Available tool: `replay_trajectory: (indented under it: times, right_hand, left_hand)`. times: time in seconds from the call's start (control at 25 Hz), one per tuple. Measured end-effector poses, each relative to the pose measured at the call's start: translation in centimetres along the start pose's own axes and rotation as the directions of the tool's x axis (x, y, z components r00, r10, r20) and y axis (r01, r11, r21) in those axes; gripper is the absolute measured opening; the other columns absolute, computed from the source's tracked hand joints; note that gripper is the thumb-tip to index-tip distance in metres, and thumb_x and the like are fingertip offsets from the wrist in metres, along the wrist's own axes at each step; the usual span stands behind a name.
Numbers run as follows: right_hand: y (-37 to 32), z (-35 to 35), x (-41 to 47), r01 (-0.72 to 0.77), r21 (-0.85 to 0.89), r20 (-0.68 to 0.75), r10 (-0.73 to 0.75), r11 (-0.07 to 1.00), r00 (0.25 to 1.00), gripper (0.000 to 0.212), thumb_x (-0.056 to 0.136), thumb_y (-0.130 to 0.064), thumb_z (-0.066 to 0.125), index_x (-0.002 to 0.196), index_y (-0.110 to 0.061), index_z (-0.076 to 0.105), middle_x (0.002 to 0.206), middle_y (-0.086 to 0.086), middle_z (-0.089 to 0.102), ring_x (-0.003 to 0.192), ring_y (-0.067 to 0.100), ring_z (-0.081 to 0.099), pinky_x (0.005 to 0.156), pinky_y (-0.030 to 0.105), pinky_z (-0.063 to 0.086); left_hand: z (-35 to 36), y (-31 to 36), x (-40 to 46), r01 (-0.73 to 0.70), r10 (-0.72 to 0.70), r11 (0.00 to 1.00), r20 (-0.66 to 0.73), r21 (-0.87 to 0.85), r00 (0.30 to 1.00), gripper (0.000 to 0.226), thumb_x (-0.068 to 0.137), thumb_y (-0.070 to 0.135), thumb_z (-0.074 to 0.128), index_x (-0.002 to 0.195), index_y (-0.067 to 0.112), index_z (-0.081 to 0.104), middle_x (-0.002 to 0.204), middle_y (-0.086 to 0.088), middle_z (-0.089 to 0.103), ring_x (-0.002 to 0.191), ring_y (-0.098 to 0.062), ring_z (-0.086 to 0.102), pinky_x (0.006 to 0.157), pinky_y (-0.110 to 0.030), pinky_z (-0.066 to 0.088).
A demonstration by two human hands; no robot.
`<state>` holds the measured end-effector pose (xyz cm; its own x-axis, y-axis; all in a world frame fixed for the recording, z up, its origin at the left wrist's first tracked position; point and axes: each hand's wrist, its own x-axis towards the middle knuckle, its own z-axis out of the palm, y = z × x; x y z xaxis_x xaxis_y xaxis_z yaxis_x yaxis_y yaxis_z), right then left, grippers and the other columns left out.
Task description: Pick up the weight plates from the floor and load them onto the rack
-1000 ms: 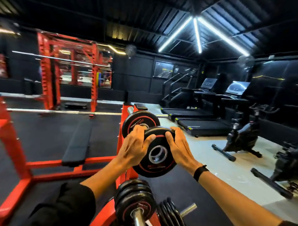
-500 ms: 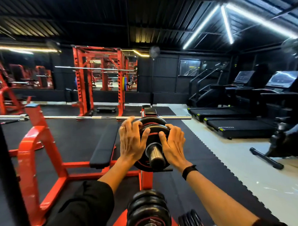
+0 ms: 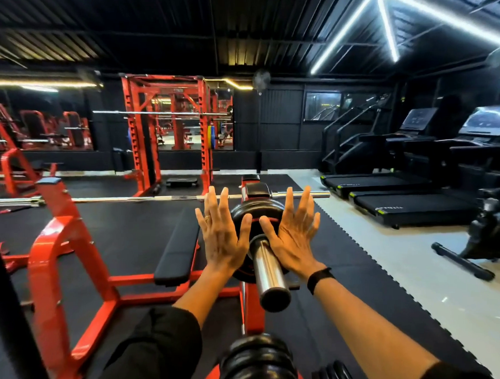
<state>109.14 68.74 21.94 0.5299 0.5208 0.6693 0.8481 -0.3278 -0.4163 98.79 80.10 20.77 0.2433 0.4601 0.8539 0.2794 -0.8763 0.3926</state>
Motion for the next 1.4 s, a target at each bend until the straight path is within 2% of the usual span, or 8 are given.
replay_trajectory:
  times: [0.12, 0.24, 0.48, 0.64, 0.76, 0.88, 1.04, 1.4]
  right_hand:
    - [-1.0, -2.3, 0.8, -0.098, 0.015, 0.216, 0.092, 0.995, 0.972, 0.094, 0.082, -0.083, 0.020, 0.152, -0.033, -0.018, 0.155, 0.000, -0.036, 0.143, 0.021, -0.034, 0.112, 0.055, -0.021]
    - [-2.4, -4.3, -0.3, -0.192, 0.010, 0.372, 0.175, 0.981, 0.912, 0.096, 0.086, -0.077, 0.032, 0.154, -0.029, -0.015, 0.158, 0.010, -0.029, 0.145, 0.025, -0.031, 0.111, 0.057, -0.023]
    - [-10.7, -4.1, -4.7, 0.168, -0.202, 0.386, -0.080, 0.965, 0.919, 0.085, 0.087, -0.062, 0.050, 0.153, -0.019, 0.017, 0.160, 0.023, -0.004, 0.148, 0.035, -0.016, 0.112, 0.062, -0.013]
    - [-19.2, -0.2, -7.9, 0.351, -0.022, 0.648, -0.254, 0.936, 0.718, 0.065, 0.089, -0.058, 0.052, 0.143, -0.024, 0.040, 0.155, 0.012, 0.028, 0.149, 0.030, 0.002, 0.115, 0.058, -0.009]
    - [-27.6, 4.1, -12.0, 0.419, 0.144, 0.786, -0.361, 0.896, 0.502, 0.060, 0.087, -0.058, 0.057, 0.137, -0.027, 0.049, 0.143, 0.001, 0.048, 0.144, 0.025, 0.024, 0.116, 0.054, 0.008]
    - [-36.4, 8.0, -16.3, 0.453, 0.259, 0.836, -0.433, 0.853, 0.338, 0.062, 0.084, -0.064, 0.057, 0.135, -0.028, 0.052, 0.138, -0.004, 0.055, 0.132, 0.020, 0.045, 0.108, 0.043, 0.029]
    - [-49.6, 15.4, -24.2, 0.436, 0.441, 0.836, -0.536, 0.784, 0.116, 0.108, 0.049, -0.100, 0.043, 0.129, -0.028, 0.056, 0.135, -0.004, 0.057, 0.124, 0.020, 0.053, 0.107, 0.045, 0.039]
    - [-69.7, 24.2, -39.5, 0.399, 0.647, 0.758, -0.606, 0.650, -0.241, 0.060, 0.086, -0.054, 0.064, 0.134, -0.019, 0.054, 0.142, 0.005, 0.049, 0.129, 0.022, 0.047, 0.110, 0.039, 0.037]
  left_hand:
    - [-2.4, 1.1, 0.4, 0.063, -0.091, 0.989, 0.217, 0.131, 0.972, 0.086, 0.091, 0.068, 0.029, 0.156, 0.020, 0.000, 0.164, -0.012, -0.009, 0.151, -0.029, -0.006, 0.115, -0.059, -0.012]
    - [-5.3, 1.5, -0.4, 0.213, -0.274, 0.961, 0.551, 0.175, 0.788, 0.091, 0.092, 0.068, 0.035, 0.155, 0.019, -0.009, 0.163, -0.014, -0.013, 0.151, -0.033, -0.004, 0.118, -0.059, -0.007]
    - [-14.6, -3.7, -6.5, 0.164, -0.308, 0.950, 0.709, 0.267, 0.634, 0.064, 0.092, 0.054, 0.053, 0.140, 0.013, 0.041, 0.141, -0.010, 0.049, 0.130, -0.029, 0.048, 0.103, -0.048, 0.042]
    - [-24.9, -7.4, -9.3, 0.226, -0.346, 0.938, 0.738, 0.263, 0.580, 0.042, 0.090, 0.045, 0.059, 0.110, 0.008, 0.067, 0.106, -0.005, 0.071, 0.100, -0.023, 0.065, 0.084, -0.036, 0.050]
    - [-34.0, -10.4, -11.8, 0.260, -0.411, 0.912, 0.697, 0.318, 0.587, 0.027, 0.097, 0.025, 0.059, 0.111, 0.003, 0.067, 0.095, 0.004, 0.061, 0.088, -0.012, 0.055, 0.070, -0.021, 0.036]
    - [-42.1, -15.5, -14.8, 0.345, -0.560, 0.827, 0.604, 0.444, 0.567, 0.031, 0.095, 0.031, 0.061, 0.104, 0.002, 0.068, 0.101, -0.014, 0.070, 0.094, -0.026, 0.063, 0.075, -0.031, 0.044]
    - [-56.2, -22.9, -21.0, 0.487, -0.755, 0.652, 0.437, 0.581, 0.489, 0.036, 0.096, 0.038, 0.059, 0.104, 0.005, 0.069, 0.107, -0.016, 0.070, 0.100, -0.031, 0.064, 0.081, -0.036, 0.049]
    - [-77.7, -32.0, -36.0, 0.833, -0.972, 0.222, 0.047, 0.507, 0.231, 0.039, 0.096, 0.035, 0.058, 0.109, -0.001, 0.068, 0.114, -0.018, 0.066, 0.108, -0.033, 0.061, 0.090, -0.037, 0.050]
